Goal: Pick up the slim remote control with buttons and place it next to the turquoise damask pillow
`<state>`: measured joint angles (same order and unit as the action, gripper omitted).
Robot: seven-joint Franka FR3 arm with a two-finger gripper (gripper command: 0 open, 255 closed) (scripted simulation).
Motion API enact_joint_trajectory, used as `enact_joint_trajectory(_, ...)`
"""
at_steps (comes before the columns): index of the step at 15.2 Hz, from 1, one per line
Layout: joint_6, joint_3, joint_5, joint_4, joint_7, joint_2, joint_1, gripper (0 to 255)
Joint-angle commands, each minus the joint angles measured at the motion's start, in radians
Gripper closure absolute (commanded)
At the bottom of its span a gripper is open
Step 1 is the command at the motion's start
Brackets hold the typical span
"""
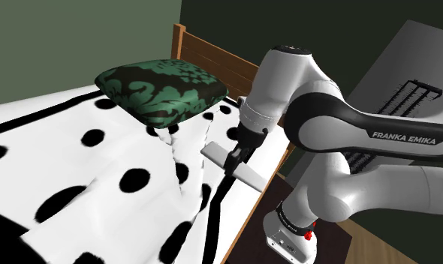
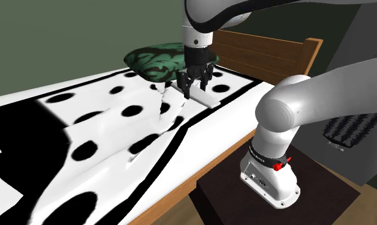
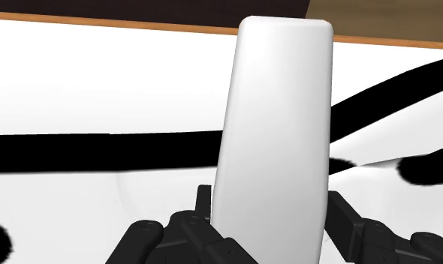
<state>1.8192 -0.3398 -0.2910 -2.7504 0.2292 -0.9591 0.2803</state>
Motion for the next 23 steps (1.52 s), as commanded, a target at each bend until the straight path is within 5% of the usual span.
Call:
enact_joint_trajectory(1,-0.025,0.008,0.008,0.022,0.000,-0.002,-0.004,255)
enact_joint_trajectory(19,-0.247,0.062,0.063,0.275,0.010,0.027,-0.031,255)
enact_joint_trajectory(23,-0.217,0.116,0.113,0.293,-0.054,0.083,-0.065,255)
